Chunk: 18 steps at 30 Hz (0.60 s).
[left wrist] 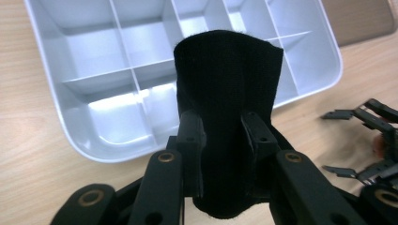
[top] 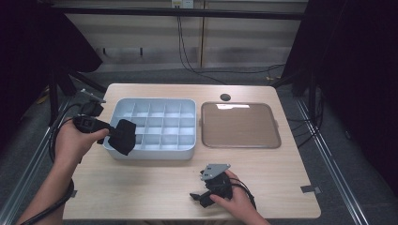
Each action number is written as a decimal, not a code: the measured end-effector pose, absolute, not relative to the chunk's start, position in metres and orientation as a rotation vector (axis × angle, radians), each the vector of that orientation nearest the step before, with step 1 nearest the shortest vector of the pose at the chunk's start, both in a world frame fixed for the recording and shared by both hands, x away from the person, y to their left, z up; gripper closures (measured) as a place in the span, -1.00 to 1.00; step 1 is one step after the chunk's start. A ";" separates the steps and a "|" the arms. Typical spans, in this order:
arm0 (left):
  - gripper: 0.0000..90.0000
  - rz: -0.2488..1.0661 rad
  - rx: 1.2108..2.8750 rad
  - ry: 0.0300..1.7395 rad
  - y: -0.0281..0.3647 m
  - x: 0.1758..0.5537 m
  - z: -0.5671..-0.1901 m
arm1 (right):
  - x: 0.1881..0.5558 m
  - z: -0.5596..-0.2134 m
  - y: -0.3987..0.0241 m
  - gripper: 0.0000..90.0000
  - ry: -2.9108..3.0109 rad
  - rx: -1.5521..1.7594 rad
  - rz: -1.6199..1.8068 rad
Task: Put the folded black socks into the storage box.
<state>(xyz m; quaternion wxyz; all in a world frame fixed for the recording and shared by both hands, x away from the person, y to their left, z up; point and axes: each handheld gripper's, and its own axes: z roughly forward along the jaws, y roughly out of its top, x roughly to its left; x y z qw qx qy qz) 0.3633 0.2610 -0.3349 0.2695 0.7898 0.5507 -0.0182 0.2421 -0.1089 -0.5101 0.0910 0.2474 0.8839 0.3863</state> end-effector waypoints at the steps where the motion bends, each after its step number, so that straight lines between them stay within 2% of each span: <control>1: 0.61 -0.046 2.127 1.487 0.261 0.364 -0.335 | 0.242 -0.510 -0.109 -0.71 2.627 0.735 1.148; 18: 0.61 0.002 2.106 1.505 0.267 0.380 -0.344 | 0.242 -0.510 -0.109 -0.71 2.626 0.736 1.149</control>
